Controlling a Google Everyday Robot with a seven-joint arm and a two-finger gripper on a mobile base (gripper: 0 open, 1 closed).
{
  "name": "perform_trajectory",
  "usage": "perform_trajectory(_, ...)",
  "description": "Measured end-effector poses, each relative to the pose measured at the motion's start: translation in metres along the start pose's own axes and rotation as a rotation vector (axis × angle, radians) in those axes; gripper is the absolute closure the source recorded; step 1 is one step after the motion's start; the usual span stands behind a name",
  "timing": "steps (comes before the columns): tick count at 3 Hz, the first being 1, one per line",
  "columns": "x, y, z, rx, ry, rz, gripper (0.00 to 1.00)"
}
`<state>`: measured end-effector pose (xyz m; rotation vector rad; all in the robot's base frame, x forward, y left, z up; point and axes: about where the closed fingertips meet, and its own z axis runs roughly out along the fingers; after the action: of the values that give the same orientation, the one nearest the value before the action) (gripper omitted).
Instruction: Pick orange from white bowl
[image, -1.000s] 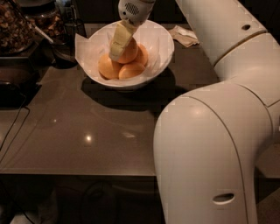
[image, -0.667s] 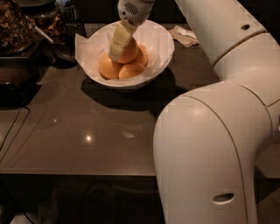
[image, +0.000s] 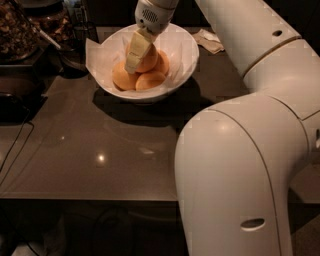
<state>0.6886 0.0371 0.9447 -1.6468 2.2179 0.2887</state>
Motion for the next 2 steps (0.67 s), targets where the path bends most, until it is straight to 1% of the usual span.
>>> perform_trajectory(1, 0.0040, -0.0026, 0.0044, 0.026, 0.010, -0.009, 0.35)
perform_trajectory(2, 0.0040, -0.0027, 0.0045, 0.027, 0.010, -0.009, 0.58)
